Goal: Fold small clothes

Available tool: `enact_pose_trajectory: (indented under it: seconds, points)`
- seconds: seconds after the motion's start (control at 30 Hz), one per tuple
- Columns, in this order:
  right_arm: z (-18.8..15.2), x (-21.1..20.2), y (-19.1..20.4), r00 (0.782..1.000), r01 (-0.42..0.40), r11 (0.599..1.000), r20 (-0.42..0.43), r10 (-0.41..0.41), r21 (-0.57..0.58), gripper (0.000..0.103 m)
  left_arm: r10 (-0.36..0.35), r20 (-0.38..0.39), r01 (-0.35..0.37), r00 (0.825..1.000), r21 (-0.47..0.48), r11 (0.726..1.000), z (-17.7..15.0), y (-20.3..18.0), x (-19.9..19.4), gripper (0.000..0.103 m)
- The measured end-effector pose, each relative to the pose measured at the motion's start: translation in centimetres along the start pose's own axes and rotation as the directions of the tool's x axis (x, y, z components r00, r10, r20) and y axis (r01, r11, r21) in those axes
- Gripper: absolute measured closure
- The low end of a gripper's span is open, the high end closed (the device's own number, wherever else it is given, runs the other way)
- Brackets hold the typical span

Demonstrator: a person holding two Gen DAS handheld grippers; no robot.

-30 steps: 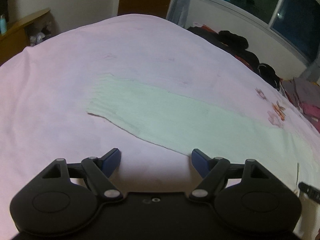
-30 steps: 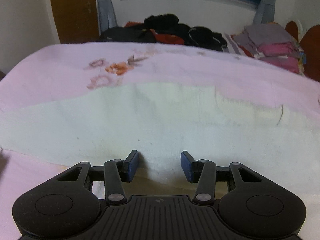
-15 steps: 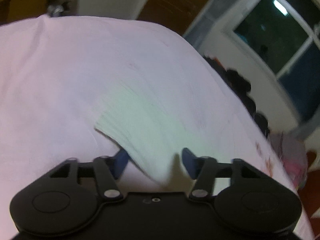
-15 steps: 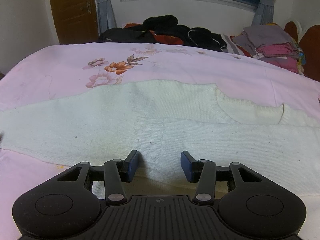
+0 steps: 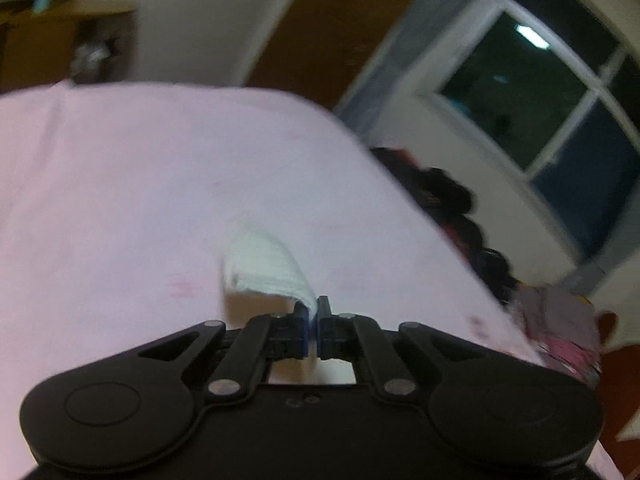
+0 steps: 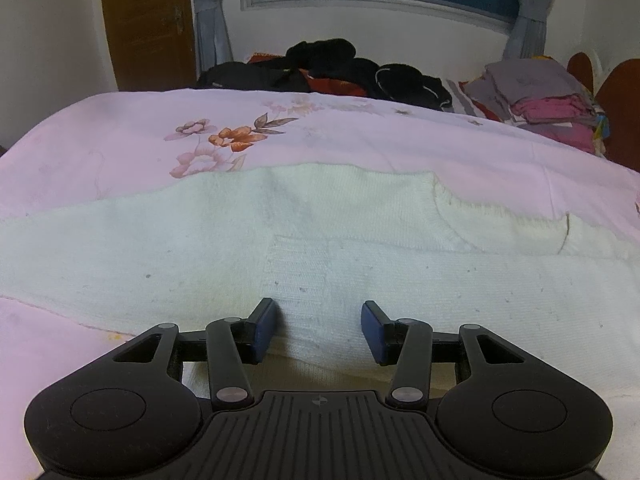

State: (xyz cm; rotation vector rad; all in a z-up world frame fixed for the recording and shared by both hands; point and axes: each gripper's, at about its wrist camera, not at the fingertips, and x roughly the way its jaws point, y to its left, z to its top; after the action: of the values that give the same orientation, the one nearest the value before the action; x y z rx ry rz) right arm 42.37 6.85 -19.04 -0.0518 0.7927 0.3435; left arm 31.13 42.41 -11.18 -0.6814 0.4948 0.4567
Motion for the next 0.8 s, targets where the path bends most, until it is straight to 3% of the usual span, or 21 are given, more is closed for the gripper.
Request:
enact_pose_trajectory:
  seconds: [0.1, 0.2, 0.3, 0.47, 0.57, 0.67, 0.7, 0.73, 0.8]
  points:
    - [0.1, 0.0, -0.2, 1.000, -0.007, 1.000, -0.002, 0.007, -0.002, 0.056, -0.098, -0.016, 0.099, 0.995, 0.077, 0.992, -0.3, -4.5, -1.2, 0.100]
    - [0.8, -0.7, -1.2, 0.999, -0.050, 0.998, -0.009, 0.050, 0.028, 0.056, -0.197, -0.059, 0.203, 0.979, 0.145, 0.968, -1.6, -9.5, -2.0, 0.100]
    - [1.0, -3.1, -3.3, 0.998, -0.032, 0.998, 0.054, 0.029, 0.062, 0.056, -0.285, -0.125, 0.305, 0.950, 0.200, 0.931, -3.9, -14.5, -2.4, 0.100]
    - [-0.1, -6.0, -8.6, 0.998, 0.019, 0.994, 0.060, -0.025, 0.103, 0.056, -0.372, -0.268, 0.439, 0.889, 0.267, 0.858, -10.4, -22.9, -0.6, 0.100]
    - [-1.4, -7.2, -12.5, 0.997, 0.058, 0.986, 0.043, -0.065, 0.157, 0.056, -0.370, -0.366, 0.486, 0.854, 0.305, 0.819, -15.9, -26.8, 0.8, 0.100]
    - [-2.8, -8.1, -15.7, 0.996, 0.085, 0.977, 0.022, -0.091, 0.194, 0.056, -0.325, -0.459, 0.502, 0.827, 0.343, 0.794, -20.7, -29.2, 2.5, 0.099]
    - [-3.2, -8.3, -16.7, 0.996, 0.087, 0.974, 0.018, -0.092, 0.208, 0.056, -0.309, -0.481, 0.506, 0.820, 0.357, 0.785, -22.1, -29.8, 2.9, 0.094]
    - [-3.5, -8.6, -17.4, 0.996, 0.086, 0.972, 0.016, -0.092, 0.218, 0.056, -0.284, -0.504, 0.504, 0.815, 0.376, 0.778, -23.5, -30.0, 3.1, 0.083]
    - [-3.9, -9.0, -18.5, 0.996, 0.077, 0.969, 0.016, -0.083, 0.233, 0.056, -0.261, -0.554, 0.512, 0.791, 0.365, 0.777, -24.7, -30.2, 3.3, 0.075]
